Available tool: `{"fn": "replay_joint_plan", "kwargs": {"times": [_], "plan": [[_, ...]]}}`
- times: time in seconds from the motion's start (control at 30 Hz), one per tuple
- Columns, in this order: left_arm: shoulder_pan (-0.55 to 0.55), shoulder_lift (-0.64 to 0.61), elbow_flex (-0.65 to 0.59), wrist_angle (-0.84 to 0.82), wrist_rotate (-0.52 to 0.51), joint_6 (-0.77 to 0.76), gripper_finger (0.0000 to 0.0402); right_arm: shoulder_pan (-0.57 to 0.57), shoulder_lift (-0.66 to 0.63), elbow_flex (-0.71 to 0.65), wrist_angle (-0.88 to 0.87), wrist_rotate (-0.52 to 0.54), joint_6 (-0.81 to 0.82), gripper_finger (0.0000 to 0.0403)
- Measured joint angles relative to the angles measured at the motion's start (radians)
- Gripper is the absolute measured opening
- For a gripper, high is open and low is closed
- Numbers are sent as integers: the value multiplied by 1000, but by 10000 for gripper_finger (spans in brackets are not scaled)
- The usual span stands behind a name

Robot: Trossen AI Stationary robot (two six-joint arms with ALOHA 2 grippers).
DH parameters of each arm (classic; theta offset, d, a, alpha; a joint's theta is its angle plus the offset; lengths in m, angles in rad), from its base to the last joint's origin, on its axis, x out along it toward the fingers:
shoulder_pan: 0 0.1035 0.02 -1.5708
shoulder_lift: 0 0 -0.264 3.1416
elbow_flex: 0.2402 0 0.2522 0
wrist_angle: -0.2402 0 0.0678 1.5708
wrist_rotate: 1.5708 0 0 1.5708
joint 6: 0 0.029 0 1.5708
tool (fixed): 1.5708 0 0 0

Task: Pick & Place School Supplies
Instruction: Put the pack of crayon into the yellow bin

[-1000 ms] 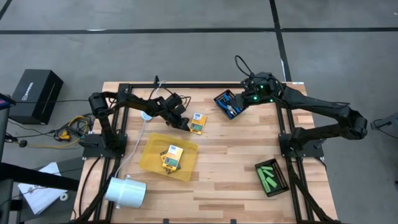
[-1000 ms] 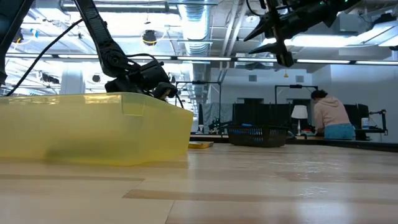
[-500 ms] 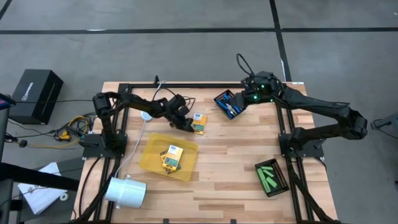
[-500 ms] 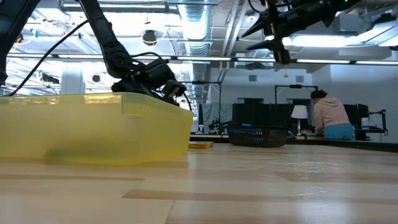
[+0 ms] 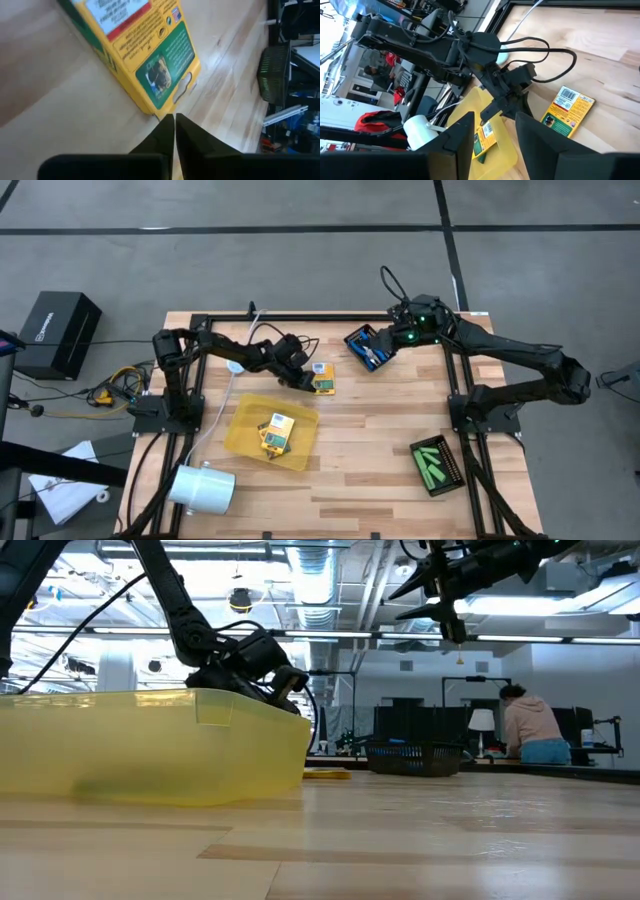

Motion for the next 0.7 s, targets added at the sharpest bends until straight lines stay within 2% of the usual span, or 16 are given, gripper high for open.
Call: {"fn": "replay_joint_plan", "kwargs": {"times": [0.17,0.27,0.43,0.57,0.7], "plan": [[-1,0,0,3,-20,0,2,-18,0,0,0,0,0,135],[6,-8,-2,1,0,8,15,-21,0,0,0,-1,0,138],[47,-50,-9,-19,56,6,87,-19,0,0,11,-7,-7,147],[59,-68,-11,-103,75,-11,154,-20,0,0,27,-7,-17,154],[2,-57,-15,-70,71,-52,181,-30,0,0,54,-8,-19,158]]}}
